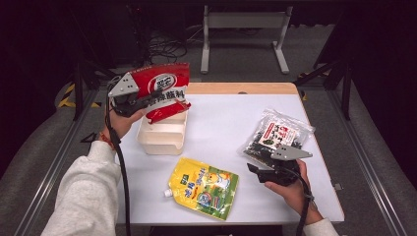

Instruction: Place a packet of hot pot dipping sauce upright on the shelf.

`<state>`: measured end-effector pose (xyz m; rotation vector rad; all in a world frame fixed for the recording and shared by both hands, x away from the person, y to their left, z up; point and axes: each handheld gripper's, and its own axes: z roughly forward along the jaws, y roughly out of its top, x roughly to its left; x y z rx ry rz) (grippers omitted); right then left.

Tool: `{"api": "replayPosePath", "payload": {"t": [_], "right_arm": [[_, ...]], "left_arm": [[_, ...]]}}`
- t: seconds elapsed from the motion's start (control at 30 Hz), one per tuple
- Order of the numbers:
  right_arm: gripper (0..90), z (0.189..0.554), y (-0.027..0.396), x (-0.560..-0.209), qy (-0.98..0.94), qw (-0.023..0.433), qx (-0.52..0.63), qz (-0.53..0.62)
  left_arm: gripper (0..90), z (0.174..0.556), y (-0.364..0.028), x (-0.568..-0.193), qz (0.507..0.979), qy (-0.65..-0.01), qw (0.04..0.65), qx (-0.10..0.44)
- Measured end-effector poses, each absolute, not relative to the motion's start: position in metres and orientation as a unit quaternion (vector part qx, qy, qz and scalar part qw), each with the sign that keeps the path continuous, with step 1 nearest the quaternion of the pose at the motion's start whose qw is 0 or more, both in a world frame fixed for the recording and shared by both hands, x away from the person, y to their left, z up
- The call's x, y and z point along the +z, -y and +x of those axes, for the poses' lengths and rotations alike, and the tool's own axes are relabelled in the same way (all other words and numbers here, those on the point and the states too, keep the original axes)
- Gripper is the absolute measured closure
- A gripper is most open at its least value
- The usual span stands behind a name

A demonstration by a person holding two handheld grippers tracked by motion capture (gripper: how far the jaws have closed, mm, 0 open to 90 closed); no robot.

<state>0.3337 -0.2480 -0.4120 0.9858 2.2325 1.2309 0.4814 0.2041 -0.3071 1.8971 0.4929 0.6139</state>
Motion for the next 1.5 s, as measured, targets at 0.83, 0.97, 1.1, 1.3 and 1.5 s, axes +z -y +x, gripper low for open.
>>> {"api": "replayPosePath", "payload": {"t": [0.83, 0.97, 1.1, 1.3, 1.5], "right_arm": [[30.8, 0.327, 0.248, -0.432, -0.811, 0.181, 0.415, 0.37], [30.4, 0.327, 0.247, -0.434, -0.812, 0.179, 0.412, 0.372], [30.2, 0.328, 0.247, -0.435, -0.811, 0.176, 0.412, 0.376], [29.7, 0.329, 0.244, -0.436, -0.816, 0.167, 0.414, 0.368], [29.4, 0.328, 0.242, -0.436, -0.819, 0.164, 0.413, 0.364]], "left_arm": [[89.8, 0.558, -0.205, -0.338, 0.815, -0.217, 0.469, 0.261], [89.6, 0.567, -0.196, -0.342, 0.82, -0.205, 0.468, 0.256], [81.1, 0.574, -0.191, -0.352, 0.814, -0.228, 0.47, 0.255], [80.9, 0.574, -0.197, -0.37, 0.829, -0.237, 0.453, 0.225], [87.9, 0.57, -0.2, -0.388, 0.842, -0.256, 0.416, 0.228]]}}
